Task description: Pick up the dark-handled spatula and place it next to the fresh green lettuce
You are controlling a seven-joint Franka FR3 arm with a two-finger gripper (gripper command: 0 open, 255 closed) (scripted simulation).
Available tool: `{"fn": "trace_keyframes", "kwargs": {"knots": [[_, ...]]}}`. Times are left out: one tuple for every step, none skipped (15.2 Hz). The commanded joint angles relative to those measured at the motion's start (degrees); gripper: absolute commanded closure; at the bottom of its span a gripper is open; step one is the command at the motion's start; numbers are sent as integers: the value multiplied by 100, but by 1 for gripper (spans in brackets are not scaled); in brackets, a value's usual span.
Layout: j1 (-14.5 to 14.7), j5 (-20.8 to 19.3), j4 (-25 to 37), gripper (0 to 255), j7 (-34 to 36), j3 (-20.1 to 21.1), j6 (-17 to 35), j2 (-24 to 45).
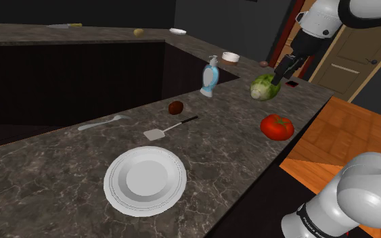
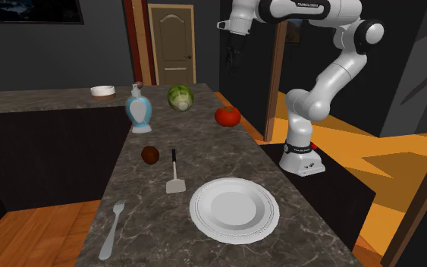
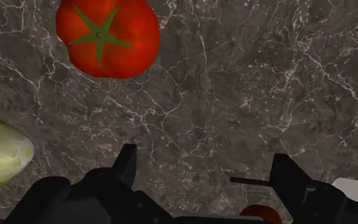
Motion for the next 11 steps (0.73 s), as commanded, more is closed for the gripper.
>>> {"fn": "trace_keyframes", "kwargs": {"knots": [[0,0,0,0,0,0,0,0],[-40,77,-116,0,349,158,75,-6],[-82,160,-219,0,695,320,153,2],[-120,244,-309,0,1042,482,232,26],[-158,330,-384,0,1388,646,315,65],[-193,415,-446,0,1736,809,399,119],[-228,498,-494,0,2084,972,486,189],[-272,584,-528,0,2427,1140,576,273],[-311,663,-548,0,2773,1305,667,372],[-352,738,-554,0,3120,1469,760,487],[-397,808,-547,0,3465,1633,854,615]]}}
